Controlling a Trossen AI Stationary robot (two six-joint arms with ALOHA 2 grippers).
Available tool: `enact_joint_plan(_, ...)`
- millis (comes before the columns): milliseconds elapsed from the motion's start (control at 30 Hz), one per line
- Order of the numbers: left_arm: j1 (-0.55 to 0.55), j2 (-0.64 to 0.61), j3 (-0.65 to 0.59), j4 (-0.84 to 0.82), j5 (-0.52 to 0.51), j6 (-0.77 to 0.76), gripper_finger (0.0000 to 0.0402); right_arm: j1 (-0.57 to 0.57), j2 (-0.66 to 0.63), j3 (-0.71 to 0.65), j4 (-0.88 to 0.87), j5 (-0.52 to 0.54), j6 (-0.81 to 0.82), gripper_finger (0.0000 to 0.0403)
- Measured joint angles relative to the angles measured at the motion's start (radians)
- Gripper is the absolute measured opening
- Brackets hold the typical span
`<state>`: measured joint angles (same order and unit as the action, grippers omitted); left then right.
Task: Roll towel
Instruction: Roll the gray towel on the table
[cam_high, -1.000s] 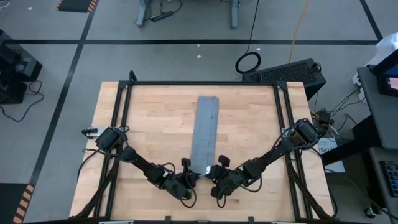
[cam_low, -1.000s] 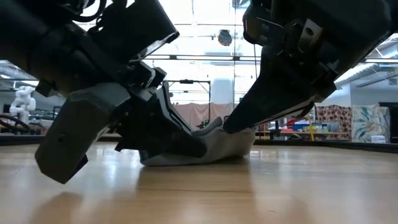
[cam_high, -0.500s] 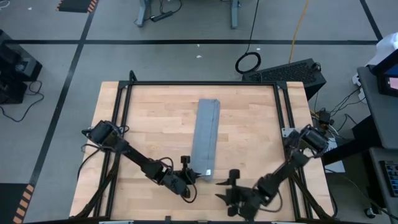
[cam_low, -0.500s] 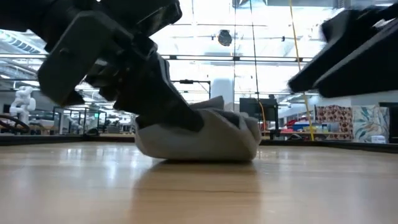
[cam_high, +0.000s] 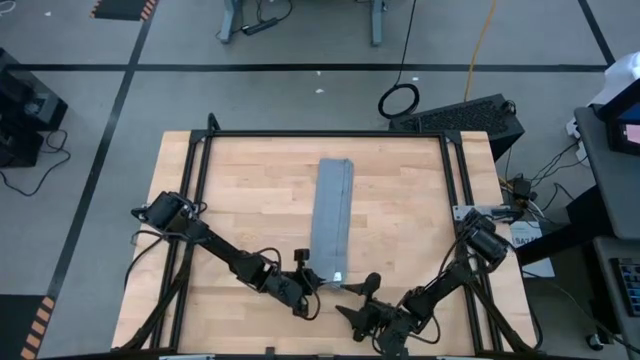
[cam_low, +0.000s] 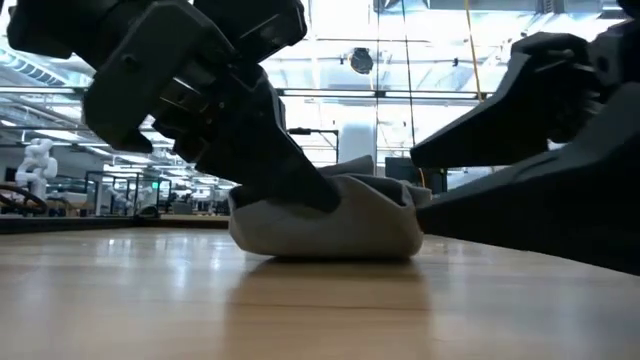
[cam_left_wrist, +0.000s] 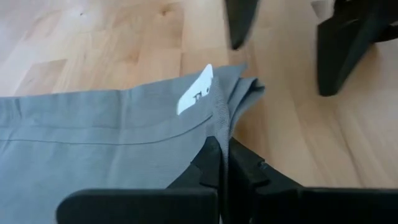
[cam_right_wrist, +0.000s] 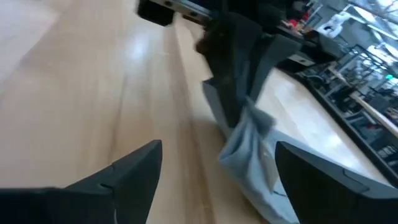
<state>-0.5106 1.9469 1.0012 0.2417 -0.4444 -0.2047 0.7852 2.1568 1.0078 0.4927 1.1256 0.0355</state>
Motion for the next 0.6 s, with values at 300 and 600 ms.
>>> enact_joint_plan(300, 0.0, 0.0, 0.0, 0.003, 0.023, 0.001, 0.0009, -0.054, 0.001, -0.024, 0.006, -0.003, 0.033, 0.0301)
enact_joint_plan(600, 0.0, 0.0, 0.0, 0.001, 0.052, 0.001, 0.0009, -0.099, 0.001, -0.025, 0.039, -0.09, -0.08, 0.0248)
